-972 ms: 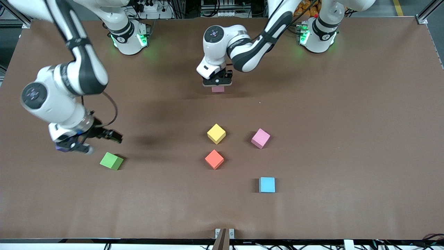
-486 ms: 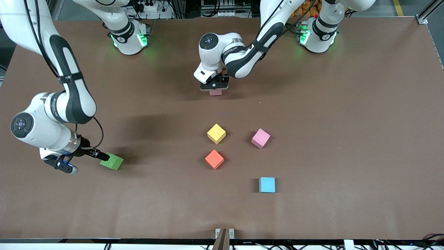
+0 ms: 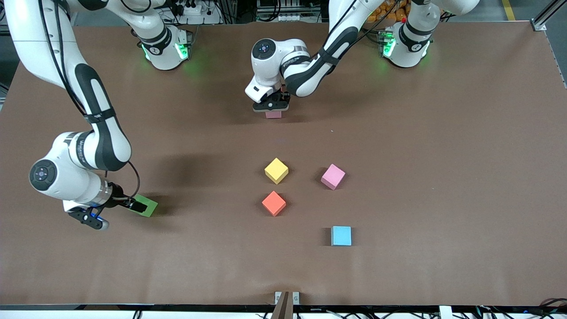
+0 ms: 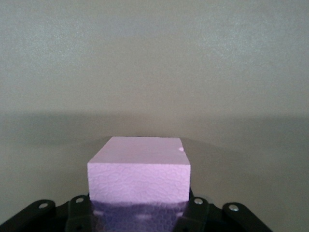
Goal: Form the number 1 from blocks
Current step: 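Place the lavender cube beside the red cube while the right gripper grasps green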
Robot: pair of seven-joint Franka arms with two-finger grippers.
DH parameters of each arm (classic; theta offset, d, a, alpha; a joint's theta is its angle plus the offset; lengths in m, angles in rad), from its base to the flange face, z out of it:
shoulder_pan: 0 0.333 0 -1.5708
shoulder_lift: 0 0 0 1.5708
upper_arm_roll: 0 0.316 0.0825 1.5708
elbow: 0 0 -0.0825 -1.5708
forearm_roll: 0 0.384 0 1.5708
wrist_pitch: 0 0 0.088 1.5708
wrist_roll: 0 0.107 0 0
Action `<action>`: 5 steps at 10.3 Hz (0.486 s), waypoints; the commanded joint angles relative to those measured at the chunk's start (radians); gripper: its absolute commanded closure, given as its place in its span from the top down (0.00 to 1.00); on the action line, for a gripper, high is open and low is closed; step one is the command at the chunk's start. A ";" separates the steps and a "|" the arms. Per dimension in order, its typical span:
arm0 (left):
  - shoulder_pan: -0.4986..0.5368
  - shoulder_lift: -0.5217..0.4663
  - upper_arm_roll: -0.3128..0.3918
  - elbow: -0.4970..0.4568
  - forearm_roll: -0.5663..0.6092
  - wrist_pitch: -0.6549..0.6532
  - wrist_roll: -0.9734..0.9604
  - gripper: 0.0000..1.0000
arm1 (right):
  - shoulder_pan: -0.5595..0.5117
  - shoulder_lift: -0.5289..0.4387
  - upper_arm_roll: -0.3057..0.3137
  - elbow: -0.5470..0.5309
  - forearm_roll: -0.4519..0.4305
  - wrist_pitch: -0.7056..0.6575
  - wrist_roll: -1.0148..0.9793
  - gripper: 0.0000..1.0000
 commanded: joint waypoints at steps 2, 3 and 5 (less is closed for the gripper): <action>-0.004 0.007 -0.001 0.006 0.033 -0.001 0.008 0.00 | 0.011 0.041 -0.014 0.025 0.017 0.021 -0.005 1.00; -0.004 0.007 -0.010 0.006 0.033 -0.001 0.008 0.00 | 0.011 0.046 -0.017 0.025 0.015 0.024 -0.011 1.00; -0.004 0.012 -0.012 0.004 0.033 -0.001 0.008 0.00 | 0.011 0.058 -0.019 0.025 0.014 0.035 -0.030 1.00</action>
